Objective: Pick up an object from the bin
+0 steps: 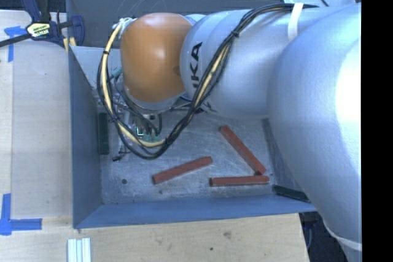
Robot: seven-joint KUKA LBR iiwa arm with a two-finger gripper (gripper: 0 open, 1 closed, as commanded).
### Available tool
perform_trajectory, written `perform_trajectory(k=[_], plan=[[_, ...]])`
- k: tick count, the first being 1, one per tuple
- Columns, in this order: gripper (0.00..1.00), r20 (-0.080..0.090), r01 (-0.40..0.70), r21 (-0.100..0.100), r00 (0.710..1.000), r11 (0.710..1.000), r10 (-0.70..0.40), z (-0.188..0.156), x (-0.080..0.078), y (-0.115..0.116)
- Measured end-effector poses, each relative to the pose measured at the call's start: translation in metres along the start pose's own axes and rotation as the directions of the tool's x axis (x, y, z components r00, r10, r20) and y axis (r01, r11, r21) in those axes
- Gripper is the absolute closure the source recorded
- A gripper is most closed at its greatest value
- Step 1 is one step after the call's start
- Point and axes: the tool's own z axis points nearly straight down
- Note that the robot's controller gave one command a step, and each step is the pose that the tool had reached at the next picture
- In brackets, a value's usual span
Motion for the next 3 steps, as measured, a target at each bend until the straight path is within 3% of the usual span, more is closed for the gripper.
perform_trajectory(k=[1,2,3], plan=[[0.00,0.004,-0.023,0.000,1.000,1.000,0.023,0.016,-0.008,-0.007],[0.00,0.009,-0.271,-0.004,0.962,0.962,0.271,0.021,-0.054,-0.019],[0.00,0.011,0.085,0.000,0.996,0.996,-0.085,0.043,-0.074,-0.034]])
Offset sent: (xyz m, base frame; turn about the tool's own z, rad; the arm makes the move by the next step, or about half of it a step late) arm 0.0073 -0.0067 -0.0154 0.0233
